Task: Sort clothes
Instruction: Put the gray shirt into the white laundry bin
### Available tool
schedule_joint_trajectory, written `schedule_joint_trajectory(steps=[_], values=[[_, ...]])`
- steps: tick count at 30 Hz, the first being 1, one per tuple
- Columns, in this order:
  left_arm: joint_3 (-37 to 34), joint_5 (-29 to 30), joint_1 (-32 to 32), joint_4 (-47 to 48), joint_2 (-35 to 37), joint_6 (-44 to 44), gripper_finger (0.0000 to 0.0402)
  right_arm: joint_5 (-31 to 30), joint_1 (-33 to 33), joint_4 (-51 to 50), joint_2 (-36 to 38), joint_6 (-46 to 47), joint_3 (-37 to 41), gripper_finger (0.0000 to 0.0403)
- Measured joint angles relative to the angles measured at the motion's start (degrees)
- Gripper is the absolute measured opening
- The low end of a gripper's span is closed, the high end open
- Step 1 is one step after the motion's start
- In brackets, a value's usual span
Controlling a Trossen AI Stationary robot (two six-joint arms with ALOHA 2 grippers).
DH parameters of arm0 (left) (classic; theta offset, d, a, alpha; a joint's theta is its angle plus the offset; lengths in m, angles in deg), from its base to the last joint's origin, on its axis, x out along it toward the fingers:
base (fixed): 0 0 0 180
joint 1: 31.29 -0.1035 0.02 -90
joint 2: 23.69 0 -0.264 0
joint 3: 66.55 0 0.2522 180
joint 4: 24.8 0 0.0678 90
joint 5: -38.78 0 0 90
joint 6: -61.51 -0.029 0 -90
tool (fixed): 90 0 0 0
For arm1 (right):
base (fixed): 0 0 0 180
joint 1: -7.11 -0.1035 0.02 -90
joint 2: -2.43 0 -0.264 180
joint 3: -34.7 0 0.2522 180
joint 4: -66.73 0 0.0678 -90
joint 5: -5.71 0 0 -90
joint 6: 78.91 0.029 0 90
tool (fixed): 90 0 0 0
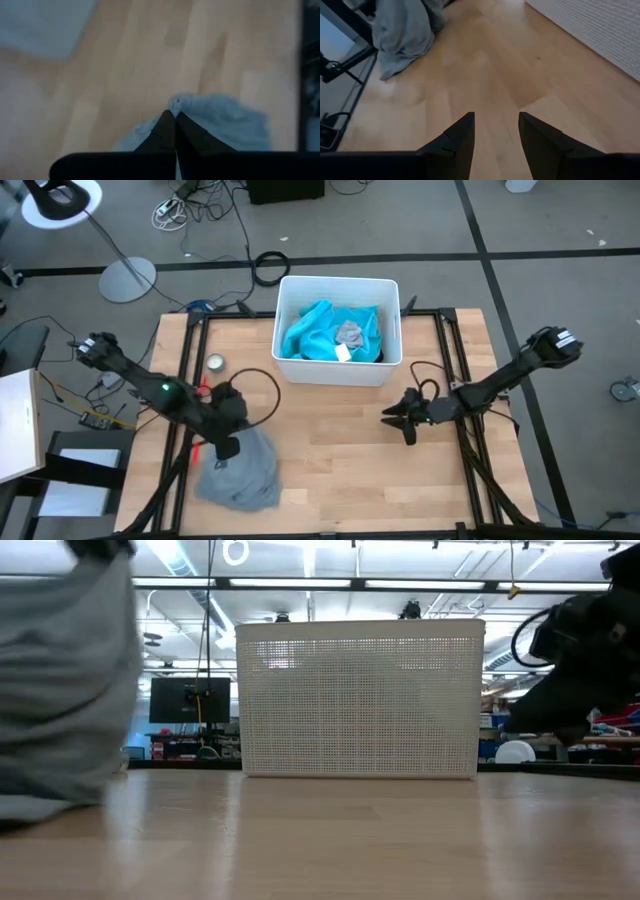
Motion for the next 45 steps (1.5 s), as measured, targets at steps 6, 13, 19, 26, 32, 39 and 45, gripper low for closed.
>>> schedule_joint_trajectory(steps=[6, 13, 19, 26, 32, 39, 45], values=[[11.48, 8.32, 0.00, -0.24, 0.00, -10.48, 0.0000, -0.72, 1.04, 7.54, -5.57, -3.62, -0.04, 0.0153], [20.14, 15.79, -3.70, -4.43, -0.15, -24.82, 0.0000, -0.83, 2.44, 15.92, -8.24, -8.37, -0.07, 0.0153], [21.25, 15.68, -11.19, -18.68, -0.17, -38.68, 0.0000, -0.83, 3.01, 16.13, -8.26, -9.00, -0.07, 0.0153], [21.25, 11.80, -18.89, -35.63, -0.17, -51.60, 0.0000, -0.83, 3.02, 16.17, -8.26, -9.00, -0.07, 0.0153], [21.27, 5.49, -25.69, -49.37, -1.21, -57.33, 0.0000, -0.83, 3.02, 16.39, -8.26, -9.02, -0.07, 0.0153], [21.34, -6.32, -35.75, -71.89, -5.36, -60.68, 0.0000, -0.83, 3.04, 16.45, -8.26, -9.02, -0.07, 0.0153], [27.15, -12.60, -44.63, -82.70, -13.70, -60.22, 0.0000, -0.83, 3.04, 17.22, -8.26, -9.07, -0.07, 0.0153]])
